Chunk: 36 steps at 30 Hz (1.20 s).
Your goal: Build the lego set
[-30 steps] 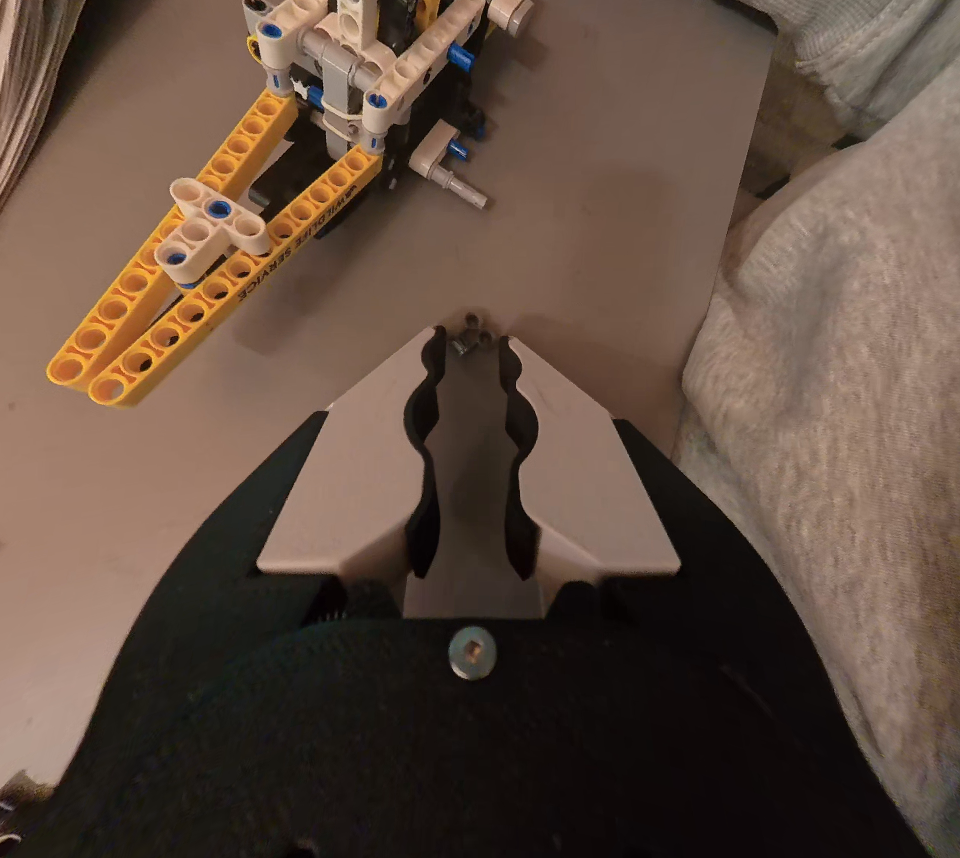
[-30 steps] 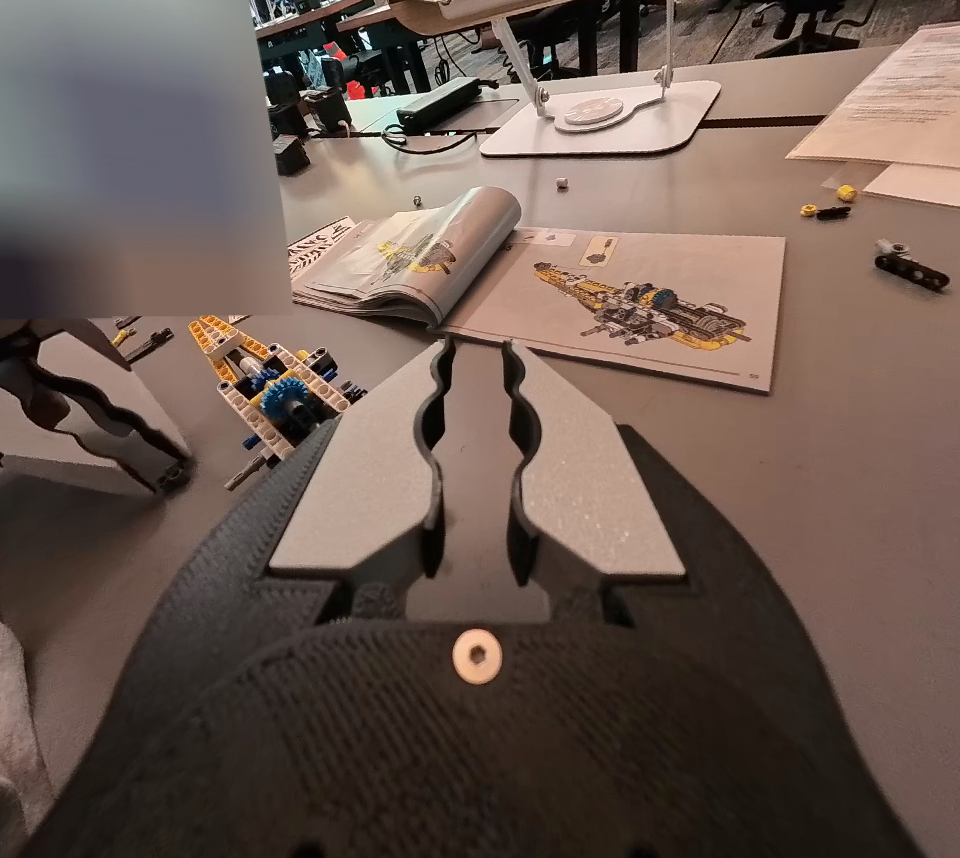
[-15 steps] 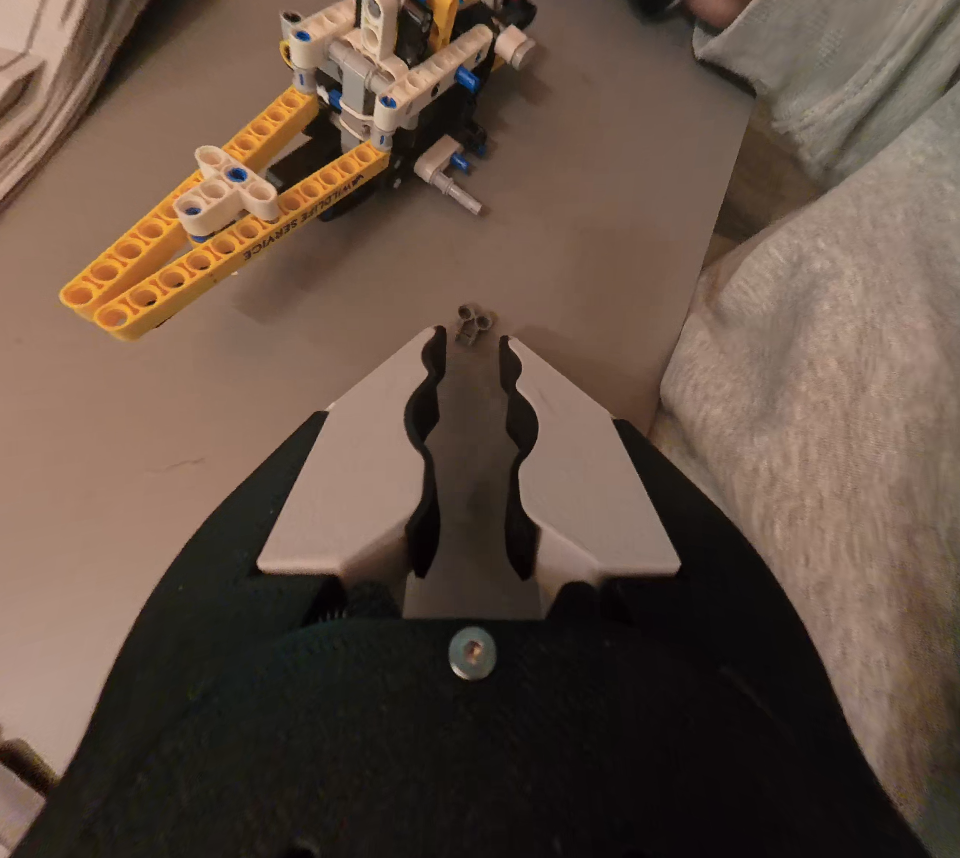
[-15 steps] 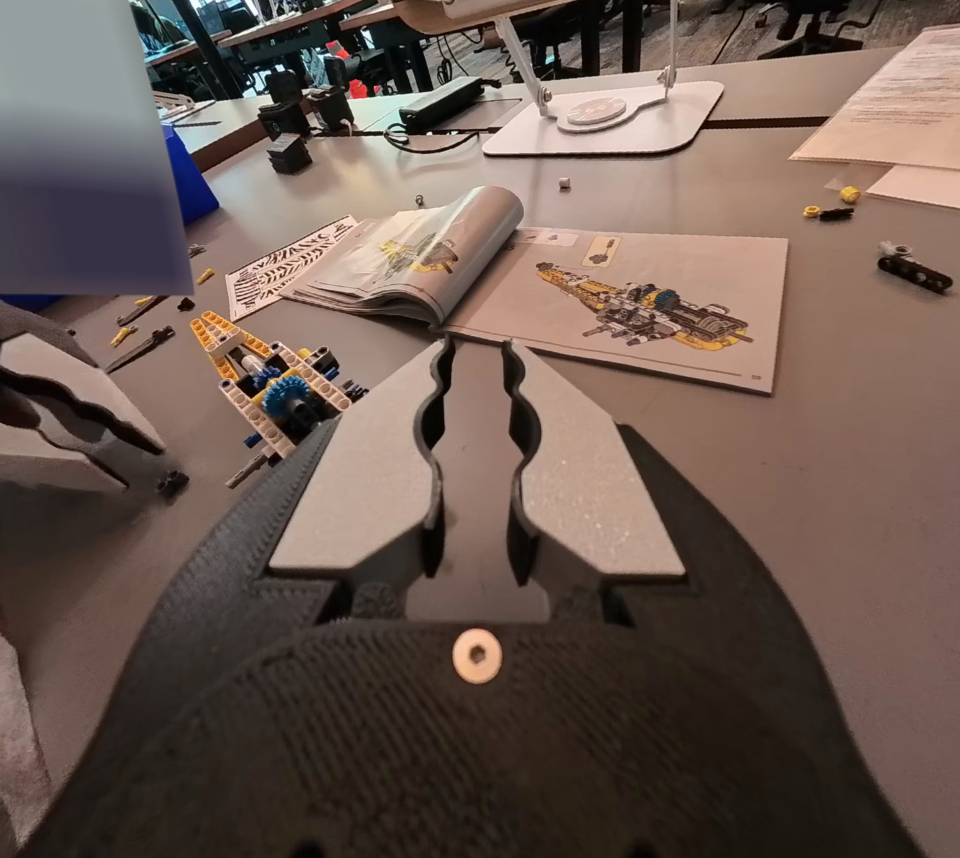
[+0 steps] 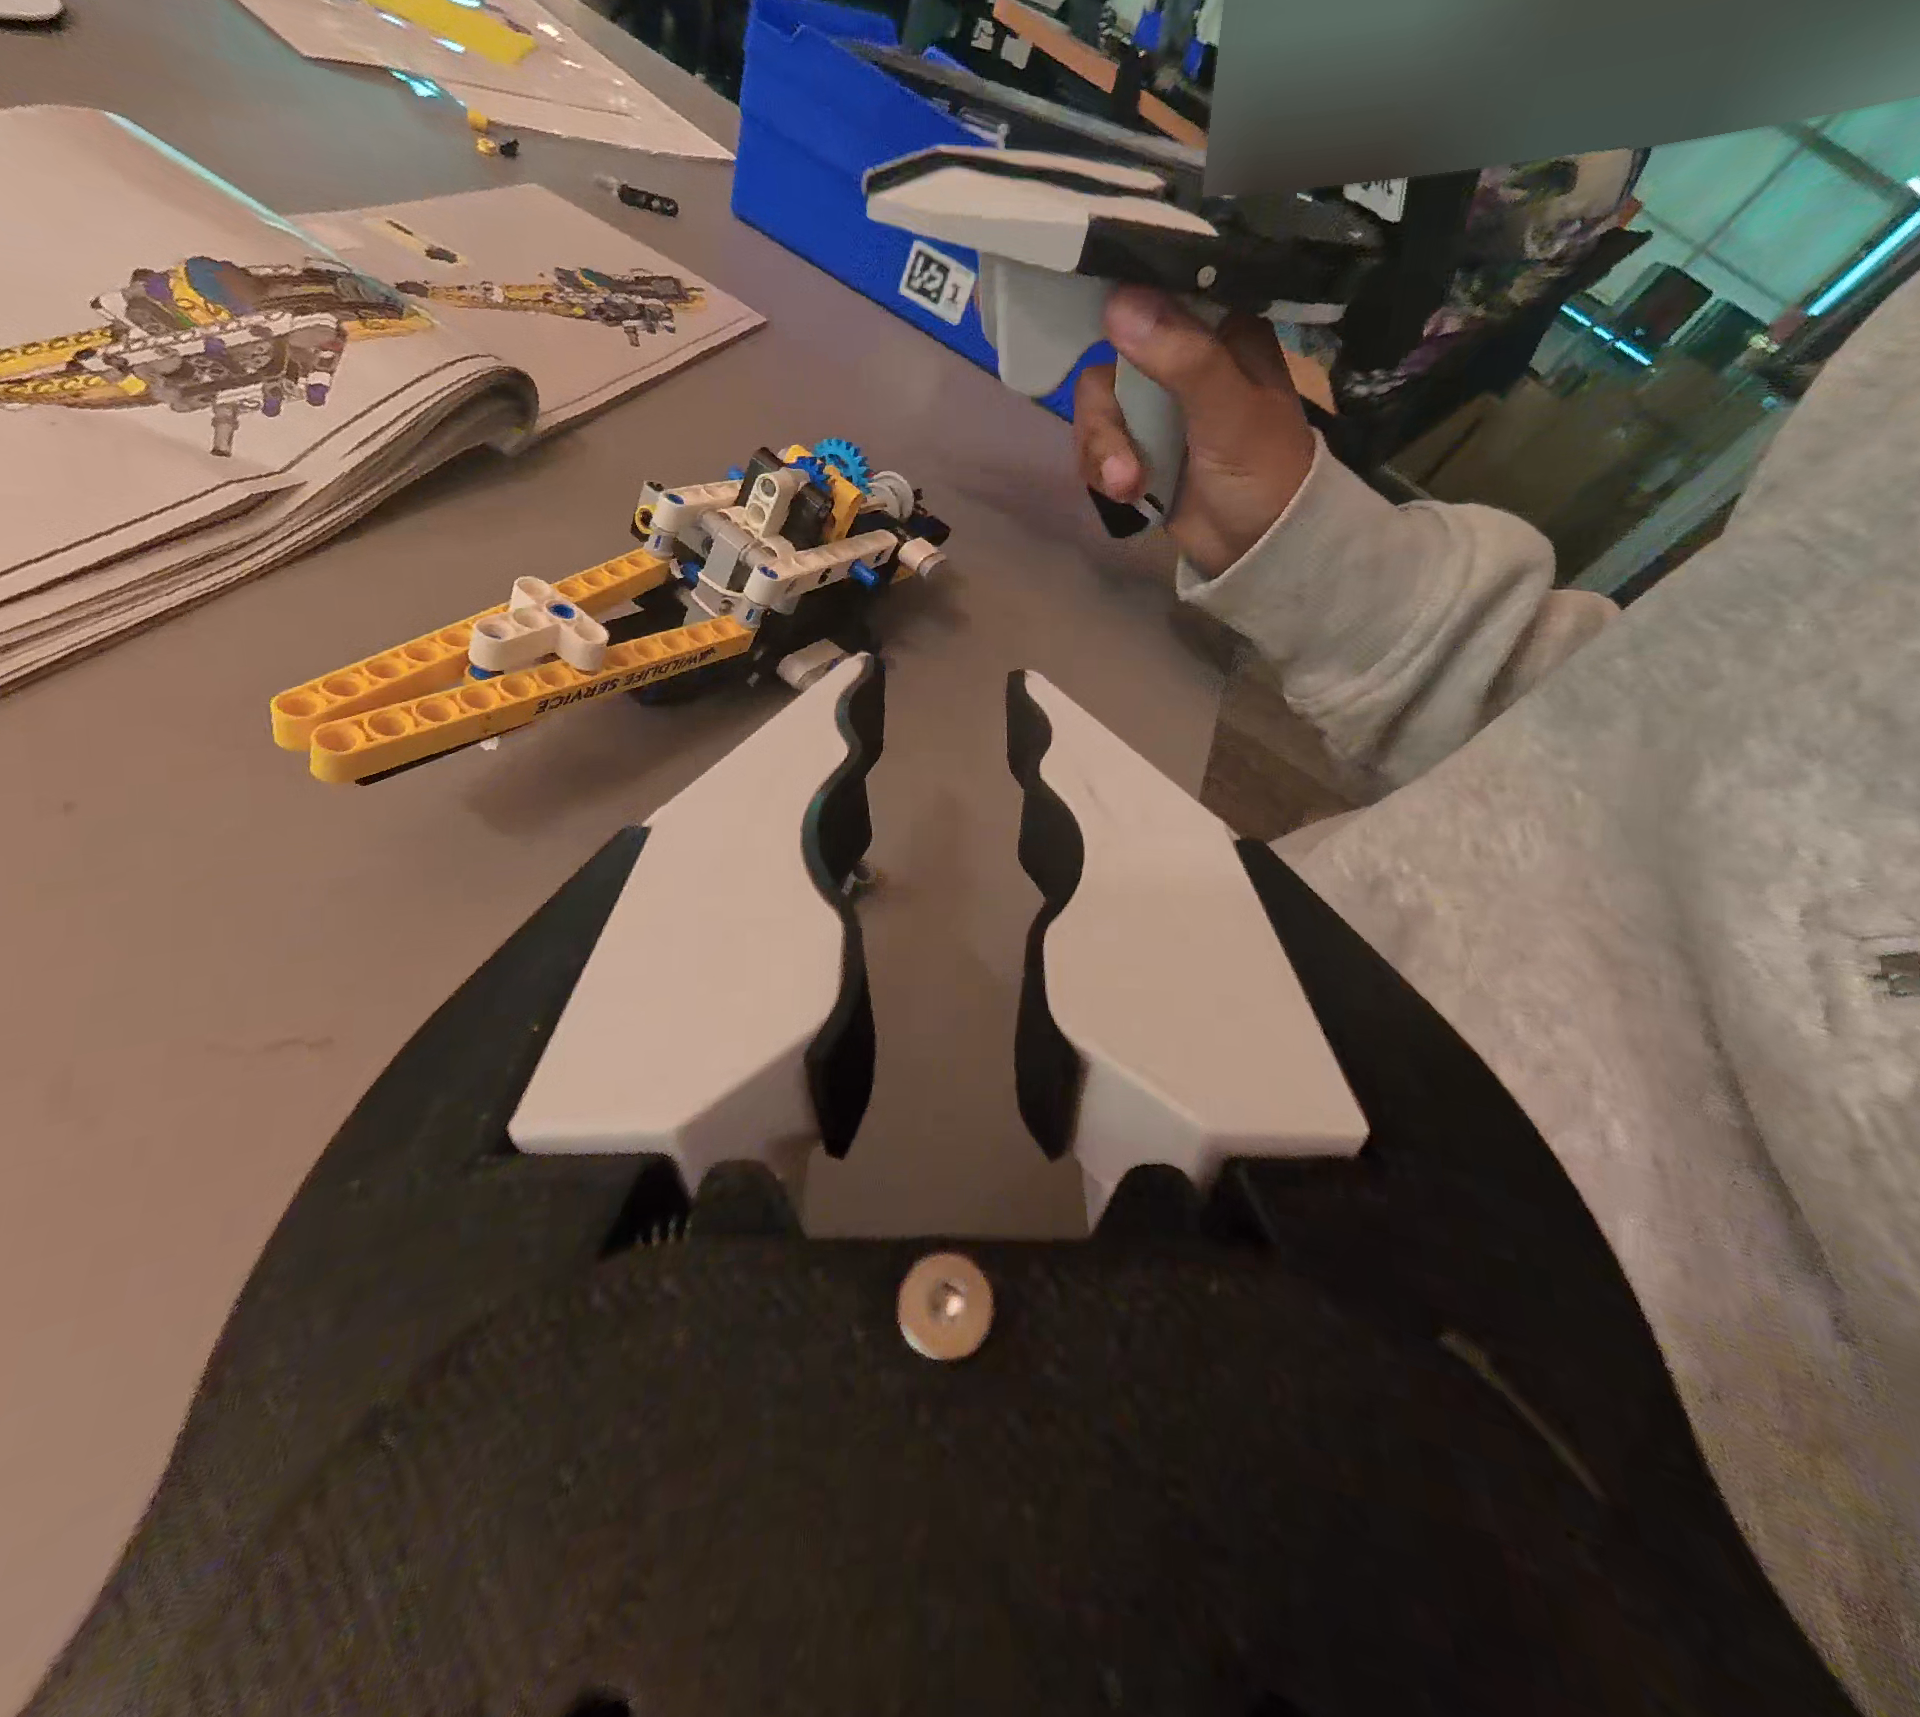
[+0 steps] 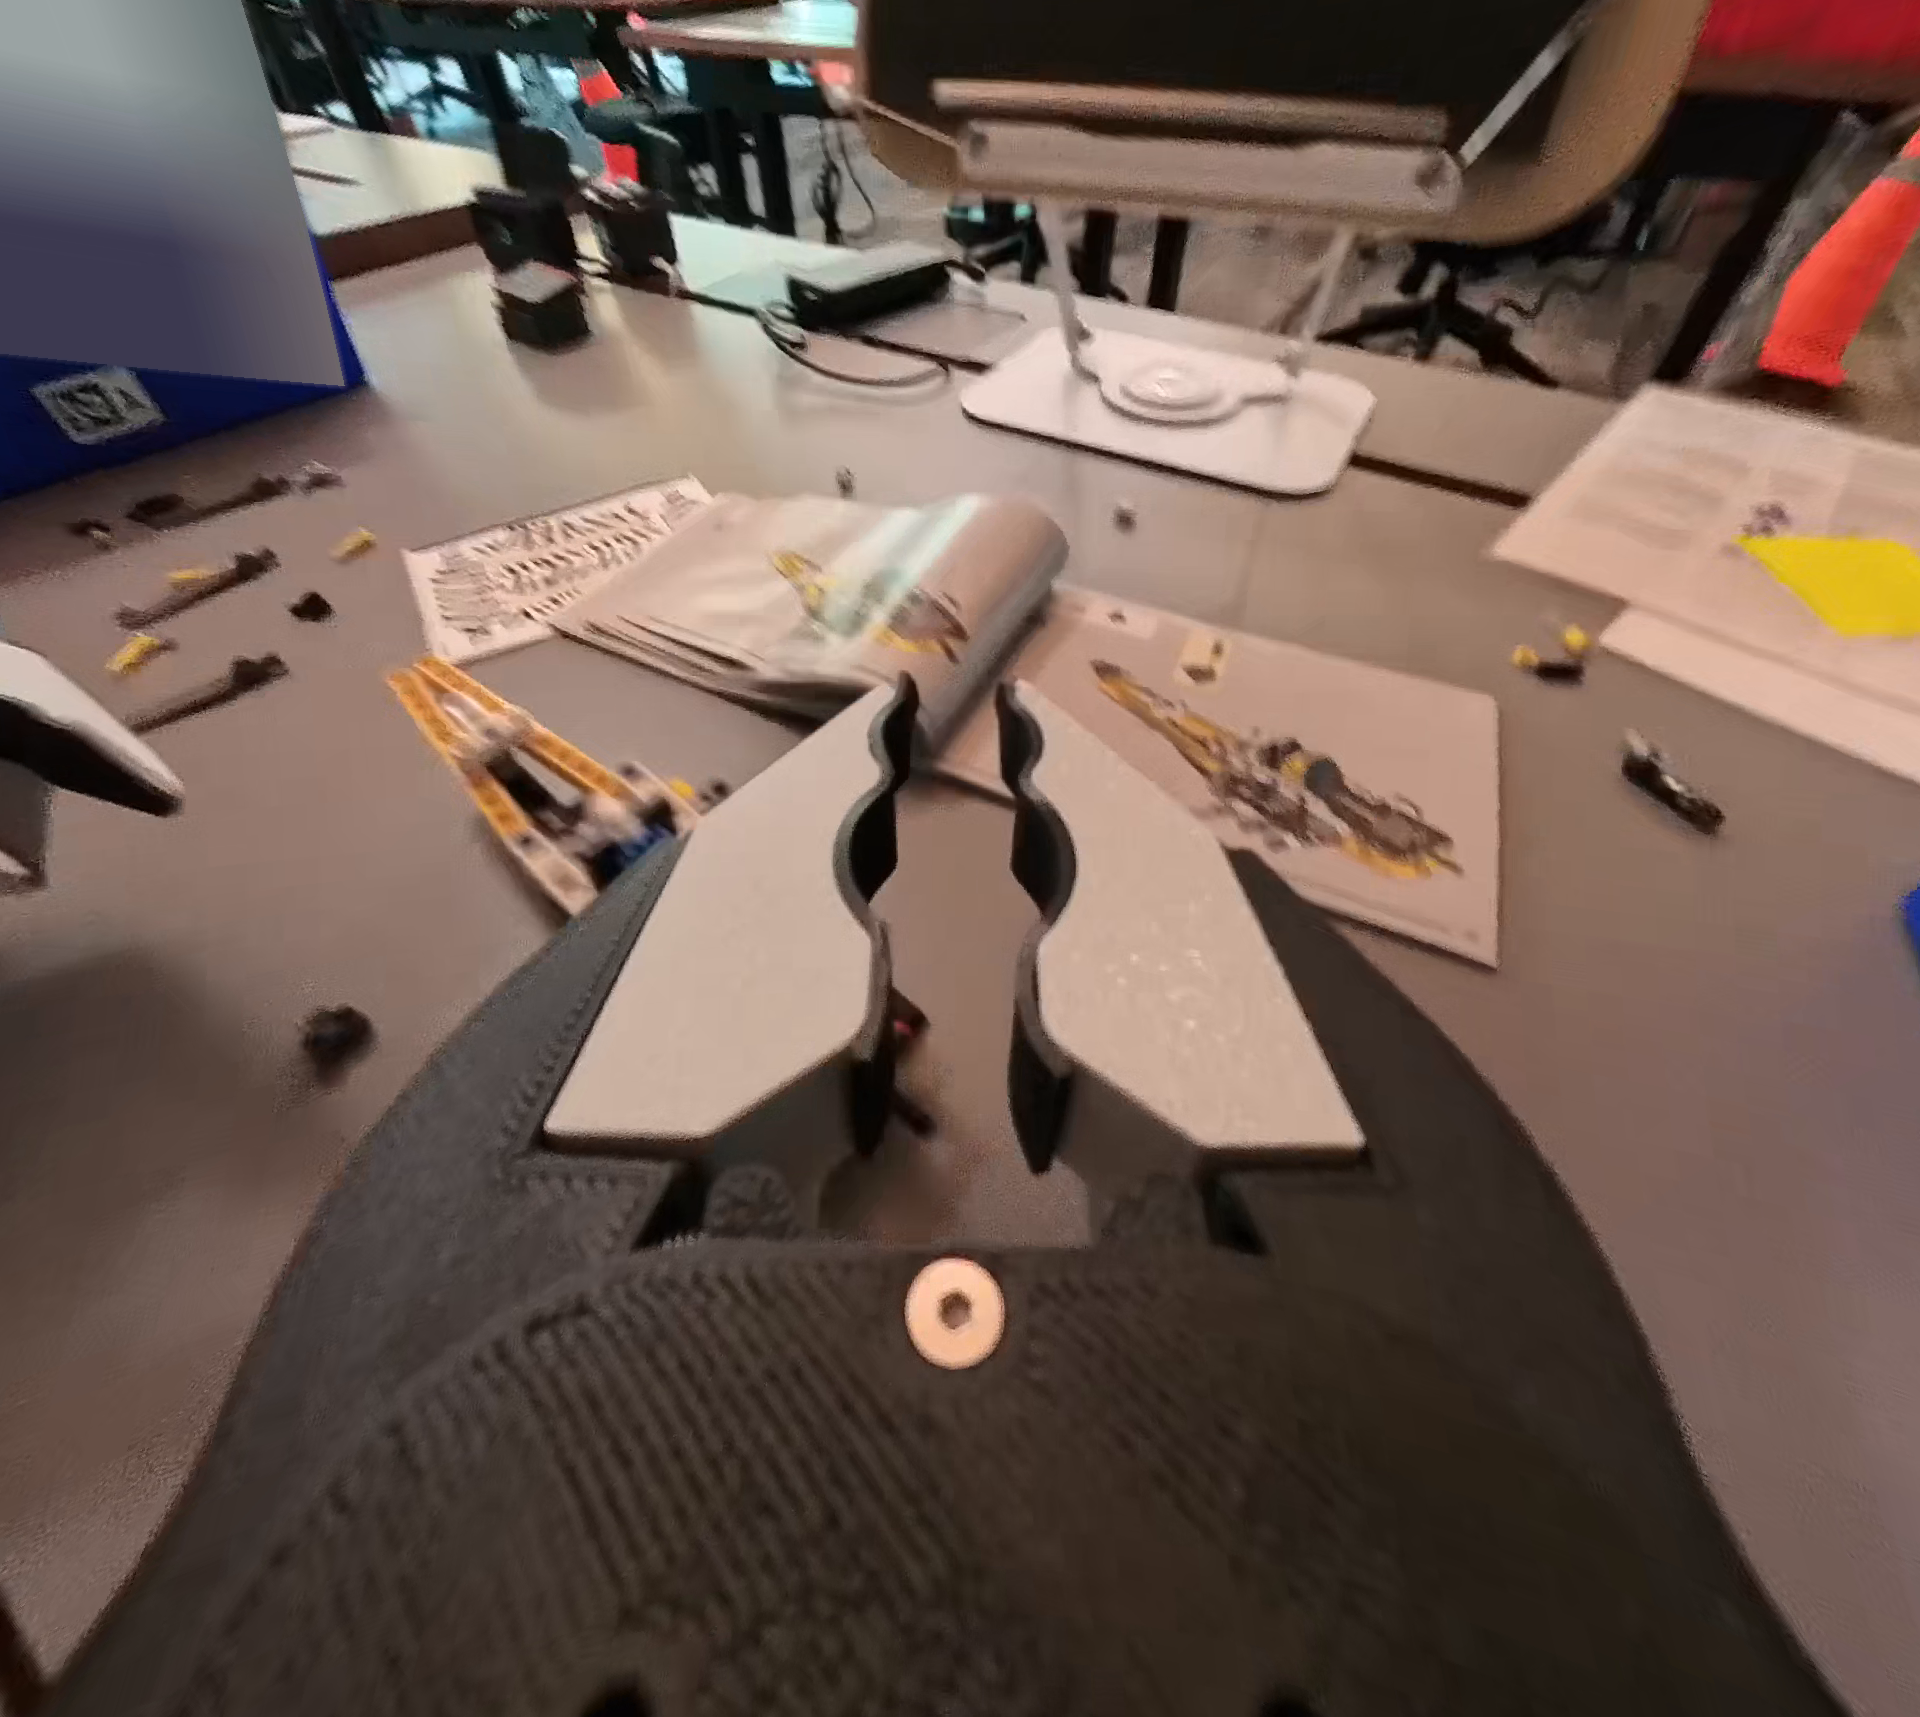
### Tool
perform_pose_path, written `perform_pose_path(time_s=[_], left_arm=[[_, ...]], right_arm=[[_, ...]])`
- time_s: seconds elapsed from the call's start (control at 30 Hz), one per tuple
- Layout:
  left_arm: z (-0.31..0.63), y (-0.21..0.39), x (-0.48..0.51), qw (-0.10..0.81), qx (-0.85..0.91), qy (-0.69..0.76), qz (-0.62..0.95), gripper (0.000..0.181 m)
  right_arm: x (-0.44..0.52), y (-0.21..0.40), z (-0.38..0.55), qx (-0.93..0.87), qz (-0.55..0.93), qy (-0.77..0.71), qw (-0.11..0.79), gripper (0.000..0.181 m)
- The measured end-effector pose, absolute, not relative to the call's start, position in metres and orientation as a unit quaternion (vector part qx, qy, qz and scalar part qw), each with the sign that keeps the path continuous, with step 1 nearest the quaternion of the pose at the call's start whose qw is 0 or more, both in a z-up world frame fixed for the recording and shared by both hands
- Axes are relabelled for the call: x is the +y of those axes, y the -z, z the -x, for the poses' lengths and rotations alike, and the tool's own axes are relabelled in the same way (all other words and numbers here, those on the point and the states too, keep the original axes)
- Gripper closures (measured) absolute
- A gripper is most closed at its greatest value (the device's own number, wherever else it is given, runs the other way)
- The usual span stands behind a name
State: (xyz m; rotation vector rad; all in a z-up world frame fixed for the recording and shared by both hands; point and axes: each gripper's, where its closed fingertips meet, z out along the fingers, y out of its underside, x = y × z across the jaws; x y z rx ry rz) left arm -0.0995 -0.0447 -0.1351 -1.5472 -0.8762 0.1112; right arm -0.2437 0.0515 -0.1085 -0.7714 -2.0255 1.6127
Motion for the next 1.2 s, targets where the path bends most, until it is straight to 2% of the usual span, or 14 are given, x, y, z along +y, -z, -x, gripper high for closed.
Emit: perform_pose_path(time_s=[0.17, 0.37, 0.53, 0.7, 0.8, 1.0, 1.1, 1.2], left_arm=[[0.092, 0.132, -0.042, 0.627, -0.361, -0.063, 0.687, 0.160], [0.078, 0.140, -0.025, 0.599, -0.315, -0.082, 0.732, 0.166], [0.075, 0.144, -0.018, 0.587, -0.303, -0.093, 0.745, 0.168], [0.080, 0.149, -0.020, 0.574, -0.308, -0.116, 0.750, 0.167], [0.086, 0.149, -0.021, 0.571, -0.313, -0.129, 0.748, 0.161], [0.089, 0.158, -0.021, 0.550, -0.315, -0.130, 0.762, 0.170], [0.102, 0.152, -0.040, 0.536, -0.333, -0.193, 0.752, 0.173], [0.116, 0.125, -0.104, 0.512, -0.388, -0.283, 0.712, 0.162]], right_arm=[[0.005, 0.074, 0.208, -0.734, 0.221, -0.608, 0.209, 0.166], [-0.012, 0.061, 0.174, -0.737, 0.181, -0.606, 0.236, 0.166], [0.019, 0.062, 0.169, -0.730, 0.170, -0.585, 0.310, 0.170], [0.095, 0.107, 0.194, -0.701, 0.195, -0.571, 0.379, 0.174], [0.110, 0.116, 0.201, -0.689, 0.222, -0.584, 0.368, 0.166], [0.106, 0.117, 0.207, -0.688, 0.232, -0.587, 0.358, 0.165], [0.112, 0.112, 0.208, -0.665, 0.266, -0.614, 0.332, 0.167], [0.117, 0.108, 0.208, -0.656, 0.277, -0.621, 0.328, 0.168]])
